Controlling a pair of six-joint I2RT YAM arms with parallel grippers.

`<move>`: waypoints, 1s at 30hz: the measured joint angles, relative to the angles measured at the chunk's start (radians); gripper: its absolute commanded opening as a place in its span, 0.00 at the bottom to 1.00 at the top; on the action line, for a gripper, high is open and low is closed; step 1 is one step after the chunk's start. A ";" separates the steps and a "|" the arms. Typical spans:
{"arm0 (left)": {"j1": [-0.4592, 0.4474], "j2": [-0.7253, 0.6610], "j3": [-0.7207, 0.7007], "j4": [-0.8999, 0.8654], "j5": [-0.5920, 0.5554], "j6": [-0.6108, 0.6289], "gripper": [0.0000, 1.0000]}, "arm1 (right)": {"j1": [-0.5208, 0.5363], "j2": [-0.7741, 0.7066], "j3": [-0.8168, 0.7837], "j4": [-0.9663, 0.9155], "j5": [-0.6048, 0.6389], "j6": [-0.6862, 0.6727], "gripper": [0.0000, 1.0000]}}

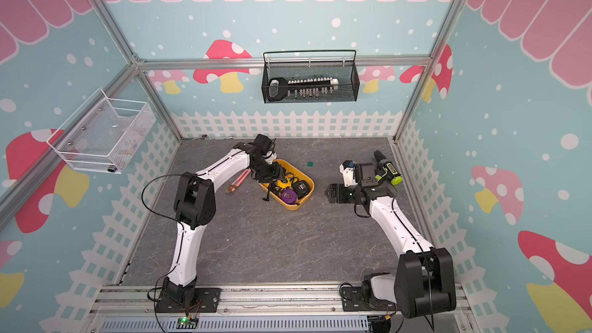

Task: Take the tape measure out of the storage box
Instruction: Pick up the tape measure from the storage box.

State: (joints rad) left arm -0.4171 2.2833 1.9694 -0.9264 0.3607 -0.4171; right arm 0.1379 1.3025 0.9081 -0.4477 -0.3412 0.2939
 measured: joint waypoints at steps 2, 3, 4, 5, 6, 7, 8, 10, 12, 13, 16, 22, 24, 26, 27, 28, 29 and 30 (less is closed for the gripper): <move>-0.002 0.005 0.005 0.000 0.019 -0.001 0.53 | 0.001 0.004 0.000 0.002 -0.006 0.001 0.87; -0.003 0.008 0.006 0.000 0.029 0.000 0.51 | 0.001 0.006 0.000 0.004 -0.009 0.002 0.87; -0.004 0.010 0.006 0.000 0.037 0.001 0.50 | 0.001 0.007 0.000 0.006 -0.012 0.003 0.86; -0.004 0.011 0.006 -0.001 0.045 -0.001 0.49 | 0.001 0.009 0.000 0.007 -0.014 0.003 0.85; -0.005 0.011 0.006 -0.001 0.053 0.000 0.48 | 0.001 0.011 0.000 0.008 -0.017 0.004 0.85; -0.005 0.011 0.006 -0.001 0.060 0.000 0.47 | 0.001 0.016 0.000 0.009 -0.019 0.006 0.84; -0.005 0.011 0.006 -0.001 0.066 0.000 0.46 | 0.001 0.019 0.000 0.010 -0.021 0.007 0.84; -0.005 0.011 0.006 -0.001 0.077 0.000 0.43 | 0.001 0.028 0.000 0.012 -0.027 0.010 0.82; -0.007 0.011 0.004 -0.001 0.085 0.002 0.36 | 0.002 0.037 0.000 0.016 -0.032 0.015 0.80; -0.008 0.011 0.002 -0.001 0.087 0.000 0.33 | 0.003 0.039 0.000 0.019 -0.035 0.017 0.79; -0.009 0.011 0.002 0.012 0.108 -0.003 0.18 | 0.009 0.046 0.000 0.030 -0.042 0.025 0.77; -0.011 0.011 0.006 0.038 0.142 0.000 0.03 | 0.022 0.052 0.000 0.055 -0.081 0.033 0.78; -0.010 0.011 0.006 0.039 0.155 0.001 0.00 | 0.029 0.057 -0.006 0.096 -0.132 0.039 0.79; -0.010 0.010 0.004 0.039 0.174 0.001 0.00 | 0.034 0.071 -0.016 0.151 -0.194 0.051 0.79; -0.011 0.007 0.001 0.038 0.186 0.001 0.00 | 0.039 0.084 -0.023 0.188 -0.231 0.062 0.80; -0.011 0.004 -0.003 0.037 0.195 0.001 0.00 | 0.041 0.097 -0.028 0.217 -0.262 0.069 0.81; -0.012 -0.003 -0.010 0.035 0.206 0.001 0.00 | 0.047 0.112 -0.030 0.248 -0.289 0.078 0.83; -0.013 -0.011 -0.016 0.034 0.215 0.001 0.00 | 0.056 0.128 -0.030 0.275 -0.313 0.081 0.86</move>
State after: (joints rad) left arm -0.4301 2.2723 1.9533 -0.8921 0.5758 -0.4160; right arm 0.1936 1.4307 0.8780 -0.1722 -0.6544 0.3748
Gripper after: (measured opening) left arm 0.199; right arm 0.823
